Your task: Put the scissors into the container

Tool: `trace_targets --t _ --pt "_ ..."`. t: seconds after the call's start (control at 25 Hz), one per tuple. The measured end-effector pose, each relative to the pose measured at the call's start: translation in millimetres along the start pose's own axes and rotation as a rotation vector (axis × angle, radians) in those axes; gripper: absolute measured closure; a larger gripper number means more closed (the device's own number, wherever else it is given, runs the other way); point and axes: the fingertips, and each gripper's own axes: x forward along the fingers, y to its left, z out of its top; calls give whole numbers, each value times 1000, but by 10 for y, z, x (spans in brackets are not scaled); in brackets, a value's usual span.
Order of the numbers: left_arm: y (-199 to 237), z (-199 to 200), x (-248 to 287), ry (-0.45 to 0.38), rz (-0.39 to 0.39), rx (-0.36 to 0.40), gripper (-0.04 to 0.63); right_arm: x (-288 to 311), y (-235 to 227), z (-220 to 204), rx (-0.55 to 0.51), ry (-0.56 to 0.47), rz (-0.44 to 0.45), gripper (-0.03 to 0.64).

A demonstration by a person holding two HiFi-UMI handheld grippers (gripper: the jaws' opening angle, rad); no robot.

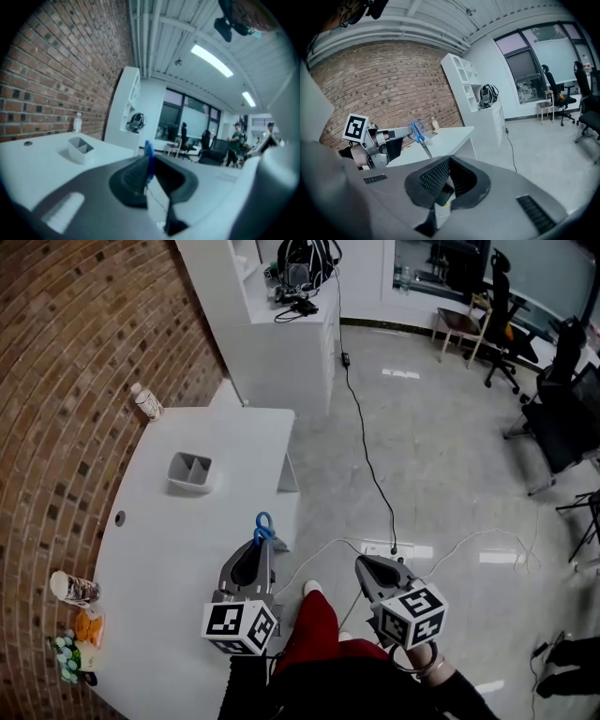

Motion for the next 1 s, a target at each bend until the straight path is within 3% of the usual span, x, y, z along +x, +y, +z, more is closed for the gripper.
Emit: trace_targets --t 0.48,1.0 --pt "837 297 548 -22 66 -69 563 1121 189 527 -57 60 111 609" --pt "1727 594 655 -107 177 -150 563 2156 706 859 -149 119 263 607"
